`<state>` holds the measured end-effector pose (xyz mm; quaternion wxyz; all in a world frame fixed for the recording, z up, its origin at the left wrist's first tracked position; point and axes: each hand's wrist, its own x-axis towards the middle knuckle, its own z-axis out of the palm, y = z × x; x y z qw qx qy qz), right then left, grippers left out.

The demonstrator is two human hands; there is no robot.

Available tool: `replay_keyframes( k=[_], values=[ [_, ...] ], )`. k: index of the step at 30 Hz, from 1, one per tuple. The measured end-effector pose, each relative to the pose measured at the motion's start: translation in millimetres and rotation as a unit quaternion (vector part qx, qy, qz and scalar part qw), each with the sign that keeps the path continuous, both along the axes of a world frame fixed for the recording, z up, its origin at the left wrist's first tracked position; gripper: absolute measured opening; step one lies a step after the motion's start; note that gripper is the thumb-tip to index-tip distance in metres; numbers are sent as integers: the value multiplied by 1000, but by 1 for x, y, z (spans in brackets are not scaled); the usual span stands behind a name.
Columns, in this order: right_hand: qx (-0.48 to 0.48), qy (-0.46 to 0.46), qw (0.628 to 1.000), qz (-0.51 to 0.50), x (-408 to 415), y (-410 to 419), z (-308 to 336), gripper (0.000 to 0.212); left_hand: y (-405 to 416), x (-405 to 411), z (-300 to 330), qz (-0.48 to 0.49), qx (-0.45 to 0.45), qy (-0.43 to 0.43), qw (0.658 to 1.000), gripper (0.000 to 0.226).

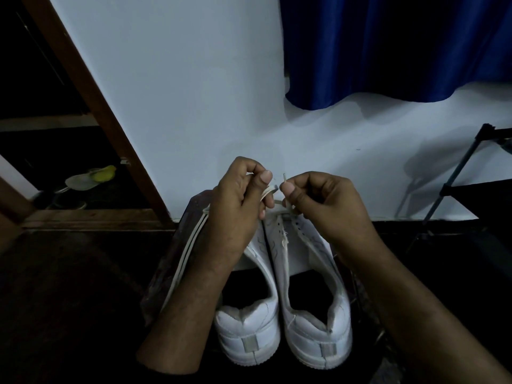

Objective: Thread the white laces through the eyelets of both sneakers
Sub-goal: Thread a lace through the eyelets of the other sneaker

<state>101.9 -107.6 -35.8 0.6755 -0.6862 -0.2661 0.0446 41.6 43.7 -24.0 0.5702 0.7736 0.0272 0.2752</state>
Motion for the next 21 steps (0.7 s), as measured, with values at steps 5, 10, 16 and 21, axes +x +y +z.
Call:
replay_keyframes(
  k=[5, 10, 16, 21],
  values=[
    [40, -7, 999, 26, -8, 9, 1, 12, -3, -3, 0, 5, 40, 4, 999, 14],
    [89, 32, 995, 36, -15, 14, 1, 14, -3, -5, 2, 23, 60, -6, 998, 16],
    [112, 10, 993, 26, -19, 17, 2, 12, -10, -9, 6, 70, 125, 6, 990, 18],
    [108, 24, 994, 8, -20, 18, 1, 14, -15, -15, 12, 74, 184, 8, 980, 25]
  ],
)
